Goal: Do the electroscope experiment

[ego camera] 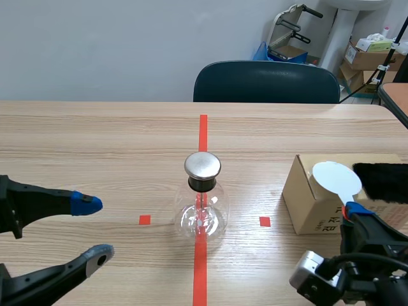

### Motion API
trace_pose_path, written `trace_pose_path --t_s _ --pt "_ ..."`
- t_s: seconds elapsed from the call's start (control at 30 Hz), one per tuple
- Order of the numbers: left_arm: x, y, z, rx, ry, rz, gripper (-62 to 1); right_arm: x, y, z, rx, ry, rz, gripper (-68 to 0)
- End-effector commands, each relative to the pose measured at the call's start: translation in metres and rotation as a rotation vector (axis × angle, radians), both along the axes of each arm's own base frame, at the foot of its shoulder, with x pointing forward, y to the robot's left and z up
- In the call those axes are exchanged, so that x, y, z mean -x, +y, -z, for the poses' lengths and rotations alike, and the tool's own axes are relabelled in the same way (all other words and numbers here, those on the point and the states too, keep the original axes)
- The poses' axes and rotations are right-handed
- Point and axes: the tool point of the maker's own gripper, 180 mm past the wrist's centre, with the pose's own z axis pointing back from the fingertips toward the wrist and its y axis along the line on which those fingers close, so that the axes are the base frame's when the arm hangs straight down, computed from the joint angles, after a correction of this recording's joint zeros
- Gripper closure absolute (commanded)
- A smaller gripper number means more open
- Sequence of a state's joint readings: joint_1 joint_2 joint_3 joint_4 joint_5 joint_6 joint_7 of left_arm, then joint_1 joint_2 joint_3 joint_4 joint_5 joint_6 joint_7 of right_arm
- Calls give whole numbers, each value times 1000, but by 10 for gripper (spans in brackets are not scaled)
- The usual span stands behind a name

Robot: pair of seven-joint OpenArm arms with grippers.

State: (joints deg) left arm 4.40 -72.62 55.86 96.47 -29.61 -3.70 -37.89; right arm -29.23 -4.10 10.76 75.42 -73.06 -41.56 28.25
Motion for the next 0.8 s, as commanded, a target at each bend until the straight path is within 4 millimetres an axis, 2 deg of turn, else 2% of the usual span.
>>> trace_pose_path --t_s 0.0,0.23,0.77 --pt "10 -6 -11 41 3 31 -362 -3 -4 -9 33 -57 7 -10" --pt "23 -9 -22 66 27 78 -362 -6 -10 -2 48 -37 39 -10" --pt "27 -9 -24 74 46 101 -362 -11 -13 -5 22 -53 58 -11"
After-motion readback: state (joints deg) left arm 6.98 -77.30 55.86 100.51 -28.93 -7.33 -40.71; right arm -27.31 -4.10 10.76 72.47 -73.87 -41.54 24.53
